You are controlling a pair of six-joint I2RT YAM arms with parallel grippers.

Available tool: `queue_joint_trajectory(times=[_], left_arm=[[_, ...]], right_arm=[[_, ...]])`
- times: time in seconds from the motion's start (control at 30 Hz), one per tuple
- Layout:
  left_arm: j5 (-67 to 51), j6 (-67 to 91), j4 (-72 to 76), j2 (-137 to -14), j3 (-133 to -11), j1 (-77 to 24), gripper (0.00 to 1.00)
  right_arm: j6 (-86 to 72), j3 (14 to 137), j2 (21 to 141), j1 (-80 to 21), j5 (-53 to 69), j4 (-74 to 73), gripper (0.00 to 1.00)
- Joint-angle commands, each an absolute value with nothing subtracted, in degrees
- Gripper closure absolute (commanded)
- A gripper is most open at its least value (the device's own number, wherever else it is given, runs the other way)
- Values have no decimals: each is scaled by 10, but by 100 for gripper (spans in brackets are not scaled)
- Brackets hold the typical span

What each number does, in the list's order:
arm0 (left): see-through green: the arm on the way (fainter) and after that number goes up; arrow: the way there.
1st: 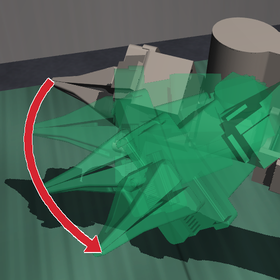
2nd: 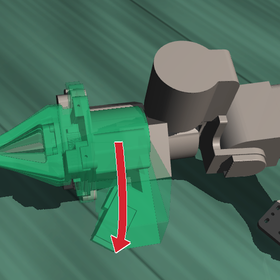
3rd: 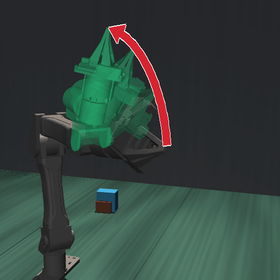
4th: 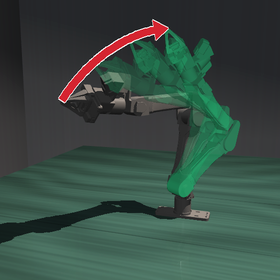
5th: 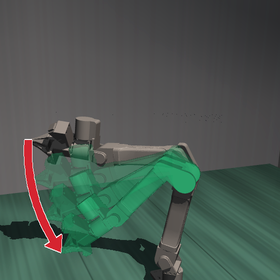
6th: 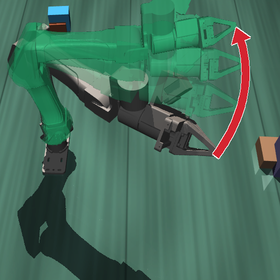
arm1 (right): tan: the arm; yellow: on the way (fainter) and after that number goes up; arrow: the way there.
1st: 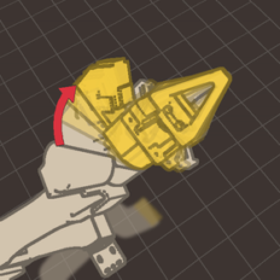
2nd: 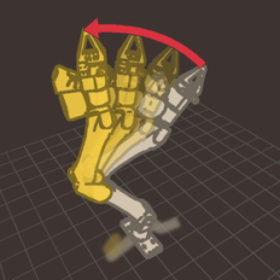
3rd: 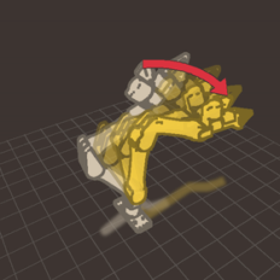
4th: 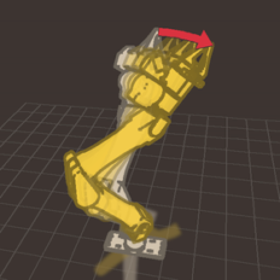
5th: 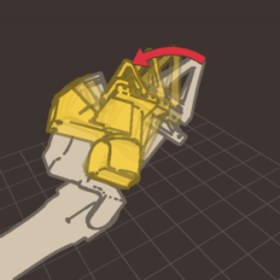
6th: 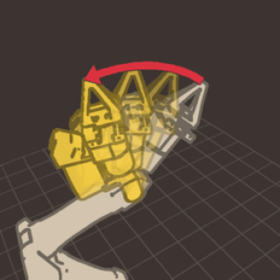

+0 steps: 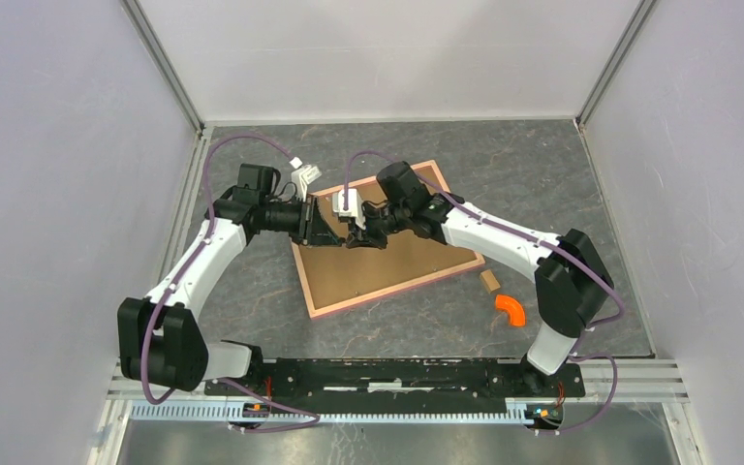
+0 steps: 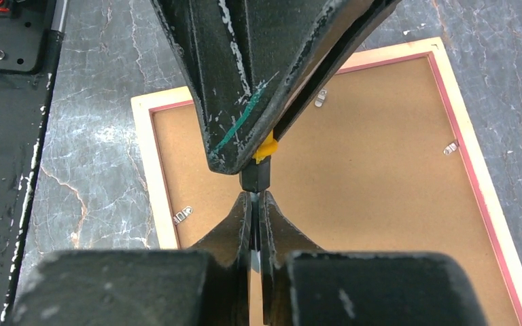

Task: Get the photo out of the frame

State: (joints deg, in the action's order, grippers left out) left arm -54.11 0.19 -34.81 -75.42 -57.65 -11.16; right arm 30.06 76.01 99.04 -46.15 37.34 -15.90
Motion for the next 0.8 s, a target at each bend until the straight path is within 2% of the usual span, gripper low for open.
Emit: queue_joint_trajectory(times=[0.0, 0.07, 0.1, 0.2, 0.37, 0.77], left_arm=[[-538, 38, -294, -741, -580, -108, 95], [-485, 20, -308, -740, -598, -108, 98], [-455, 3, -322, -746, -613, -108, 98], [-345, -67, -373, -774, -670, -108, 98], [-237, -131, -414, -845, -741, -109, 98], [-120, -177, -391, -1011, -869, -150, 98]], right_arm=[[295, 759, 968, -463, 369, -136, 82], [307, 764, 969, -458, 355, -160, 55], [310, 762, 967, -448, 356, -168, 47], [324, 741, 955, -415, 355, -184, 35], [384, 686, 939, -394, 297, -222, 31], [410, 613, 959, -395, 215, -216, 34]])
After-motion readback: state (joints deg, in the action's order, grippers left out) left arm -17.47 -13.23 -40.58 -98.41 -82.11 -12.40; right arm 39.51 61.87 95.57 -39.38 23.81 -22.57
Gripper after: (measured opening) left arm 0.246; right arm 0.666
